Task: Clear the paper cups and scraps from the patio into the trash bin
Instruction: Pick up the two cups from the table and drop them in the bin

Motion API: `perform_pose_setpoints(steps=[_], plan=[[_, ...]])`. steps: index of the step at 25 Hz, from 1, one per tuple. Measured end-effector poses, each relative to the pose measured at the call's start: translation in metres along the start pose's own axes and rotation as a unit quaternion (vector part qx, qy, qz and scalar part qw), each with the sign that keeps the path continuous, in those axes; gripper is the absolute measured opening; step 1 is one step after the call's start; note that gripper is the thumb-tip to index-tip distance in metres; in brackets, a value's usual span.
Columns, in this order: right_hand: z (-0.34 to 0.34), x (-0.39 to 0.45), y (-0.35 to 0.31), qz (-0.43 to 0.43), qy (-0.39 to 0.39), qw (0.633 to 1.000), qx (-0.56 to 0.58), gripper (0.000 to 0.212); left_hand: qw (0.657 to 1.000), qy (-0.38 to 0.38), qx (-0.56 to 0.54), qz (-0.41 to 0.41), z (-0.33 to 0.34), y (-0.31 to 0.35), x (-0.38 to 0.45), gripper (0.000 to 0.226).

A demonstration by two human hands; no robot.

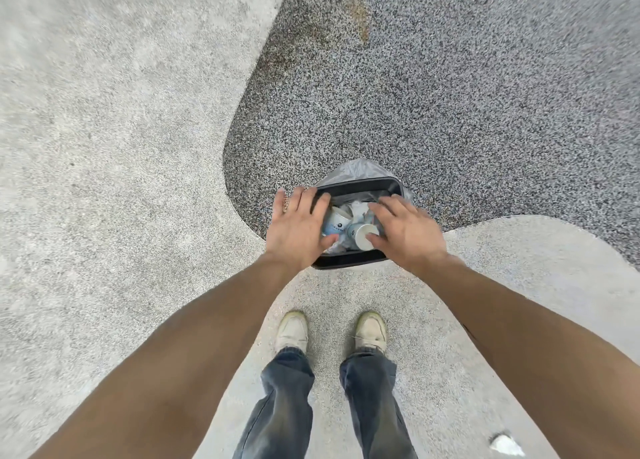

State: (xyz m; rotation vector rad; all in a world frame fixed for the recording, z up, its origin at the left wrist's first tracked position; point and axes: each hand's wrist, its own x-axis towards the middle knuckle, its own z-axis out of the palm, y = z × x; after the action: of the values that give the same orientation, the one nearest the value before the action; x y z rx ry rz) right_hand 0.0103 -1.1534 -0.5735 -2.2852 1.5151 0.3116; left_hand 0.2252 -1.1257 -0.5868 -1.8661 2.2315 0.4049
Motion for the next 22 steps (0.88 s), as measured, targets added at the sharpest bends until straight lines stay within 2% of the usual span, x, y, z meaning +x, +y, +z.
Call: perform_pose_setpoints(steps=[3, 9, 14, 18, 22], plan=[[-0.063, -0.024, -0.004, 0.016, 0.043, 0.999, -0.015, 0.061, 0.999, 0.032, -0.012, 0.021, -0.057, -0.006, -0.017, 0.081], [-0.219, -0.105, -0.032, 0.048, 0.135, 0.988, -0.047, 0.067, 0.994, 0.088, -0.027, 0.065, -0.219, -0.001, -0.068, 0.085], [-0.341, -0.200, -0.055, 0.084, 0.235, 0.965, -0.080, 0.073, 0.967, 0.172, -0.061, 0.176, -0.359, 0.021, -0.109, 0.086], [-0.391, -0.281, -0.058, 0.165, 0.288, 0.940, -0.077, 0.075, 0.941, 0.201, -0.059, 0.267, -0.440, 0.054, -0.134, 0.084], [-0.404, -0.373, -0.060, 0.264, 0.321, 0.906, -0.079, 0.076, 0.914, 0.202, -0.074, 0.345, -0.473, 0.106, -0.162, 0.086]])
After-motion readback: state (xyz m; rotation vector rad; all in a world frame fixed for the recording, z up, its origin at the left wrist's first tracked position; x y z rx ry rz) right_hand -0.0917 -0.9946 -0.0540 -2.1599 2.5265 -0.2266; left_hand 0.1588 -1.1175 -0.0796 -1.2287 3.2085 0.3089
